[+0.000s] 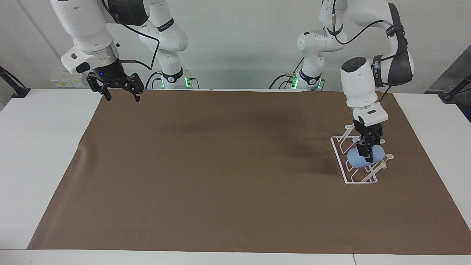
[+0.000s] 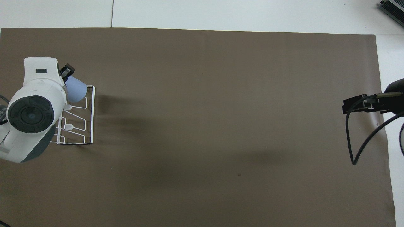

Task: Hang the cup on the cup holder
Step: 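Lower the cup onto a rack peg with the left gripper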

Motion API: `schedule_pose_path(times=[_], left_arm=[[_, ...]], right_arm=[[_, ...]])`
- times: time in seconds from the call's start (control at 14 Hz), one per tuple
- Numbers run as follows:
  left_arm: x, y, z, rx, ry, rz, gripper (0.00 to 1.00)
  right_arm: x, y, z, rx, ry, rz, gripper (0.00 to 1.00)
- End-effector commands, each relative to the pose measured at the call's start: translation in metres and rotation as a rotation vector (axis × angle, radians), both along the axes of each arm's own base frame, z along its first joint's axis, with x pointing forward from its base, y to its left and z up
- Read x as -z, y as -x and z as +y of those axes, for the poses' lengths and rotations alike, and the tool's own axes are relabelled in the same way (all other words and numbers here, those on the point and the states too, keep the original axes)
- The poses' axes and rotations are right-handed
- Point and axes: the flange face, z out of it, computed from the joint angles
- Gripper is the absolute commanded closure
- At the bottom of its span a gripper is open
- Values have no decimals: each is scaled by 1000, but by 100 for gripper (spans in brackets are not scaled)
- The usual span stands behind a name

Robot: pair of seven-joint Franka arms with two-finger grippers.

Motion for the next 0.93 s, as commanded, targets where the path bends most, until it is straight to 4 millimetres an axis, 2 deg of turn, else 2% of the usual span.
schedule_pose_path(times=[0.0, 0.14, 0.29, 0.43, 0.64, 0.86], left_arm=[[-6, 5, 0, 16, -17, -19, 0], [-17, -2, -1, 19, -38, -18, 0], [-36, -8, -4, 15, -49, -23, 0], [-44, -9, -6, 0, -8, -27, 0], [-76, -12, -7, 7, 51, 34, 0], [-112, -9, -3, 73, 98, 186, 0]], right_arm=[[2, 4, -10, 39, 9, -28, 0], [4, 4, -25, 54, 8, -33, 0], [4, 4, -27, 58, 8, -36, 0], [4, 4, -28, 60, 9, -36, 0], [3, 4, -27, 58, 8, -36, 0], [4, 4, -28, 66, 8, -34, 0]])
